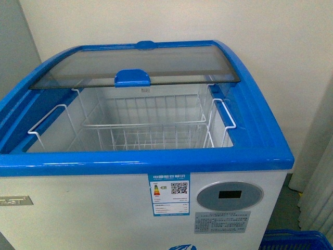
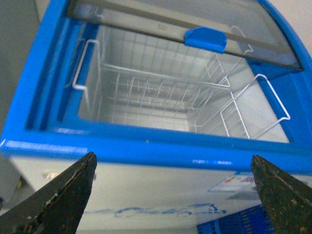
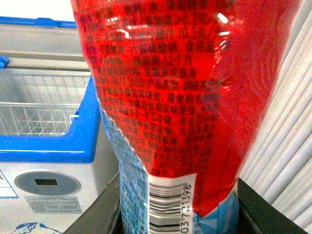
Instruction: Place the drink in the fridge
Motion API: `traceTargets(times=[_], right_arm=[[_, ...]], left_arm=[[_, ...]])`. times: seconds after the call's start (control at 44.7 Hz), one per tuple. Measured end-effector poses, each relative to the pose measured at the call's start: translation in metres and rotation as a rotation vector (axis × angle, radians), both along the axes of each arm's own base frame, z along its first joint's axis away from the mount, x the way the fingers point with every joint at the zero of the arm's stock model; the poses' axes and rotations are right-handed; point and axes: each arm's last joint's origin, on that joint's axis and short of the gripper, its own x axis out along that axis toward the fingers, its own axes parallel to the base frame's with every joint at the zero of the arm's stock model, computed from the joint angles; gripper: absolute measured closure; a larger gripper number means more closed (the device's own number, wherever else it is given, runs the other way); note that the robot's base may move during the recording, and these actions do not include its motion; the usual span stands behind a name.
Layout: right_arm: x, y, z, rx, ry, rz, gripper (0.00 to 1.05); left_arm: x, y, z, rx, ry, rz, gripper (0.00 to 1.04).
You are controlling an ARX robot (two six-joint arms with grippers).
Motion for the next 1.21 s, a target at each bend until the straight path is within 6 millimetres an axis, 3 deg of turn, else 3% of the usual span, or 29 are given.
traceTargets(times=[0.045, 0.09, 0.179, 0.336, 0.425, 0.515, 0.604, 0.716, 0.873, 1.029, 1.208], right_arm=[[0.0, 0.0, 0.0, 0.0, 0.0, 0.0, 0.66], [0.0, 0.0, 0.0, 0.0, 0.0, 0.0, 0.66], [0.001, 0.0, -0.001, -0.004, 0.016, 0.012, 0.66], [0.004, -0.003, 0.008, -0.111, 0.323, 0.398, 0.66], [0.03, -0.003, 0.025, -0.336, 0.283, 0.451, 0.66], [0.071, 0.005, 0.054, -0.609, 0.201, 0.503, 0.66], [0.109, 0.025, 0.065, -0.86, 0.205, 0.625, 0.66], [0.15, 0.063, 0.052, -1.114, 0.319, 0.818, 0.66], [0.184, 0.102, 0.047, -1.217, 0.317, 0.86, 0.66], [0.234, 0.154, 0.041, -1.258, 0.254, 0.861, 0.66], [0.268, 0.177, 0.014, -1.274, 0.299, 0.879, 0.66]], left_arm=[[-0.023, 0.005, -0.002, -0.012, -0.013, 0.042, 0.09], [-0.045, 0.012, -0.002, 0.067, -0.175, 0.147, 0.19], [-0.075, 0.016, -0.008, 0.167, -0.318, 0.204, 0.37], [-0.083, 0.016, -0.024, 0.224, -0.342, 0.192, 0.67], [-0.086, 0.016, -0.03, 0.231, -0.347, 0.193, 0.85], [-0.088, 0.016, -0.034, 0.232, -0.352, 0.193, 1.03], [-0.09, 0.016, -0.039, 0.237, -0.351, 0.192, 1.02], [-0.092, 0.016, -0.044, 0.237, -0.35, 0.192, 1.02], [-0.097, 0.016, -0.047, 0.239, -0.332, 0.19, 1.02], [-0.104, 0.016, -0.051, 0.237, -0.355, 0.193, 1.02], [-0.104, 0.016, -0.058, 0.238, -0.355, 0.194, 1.02]])
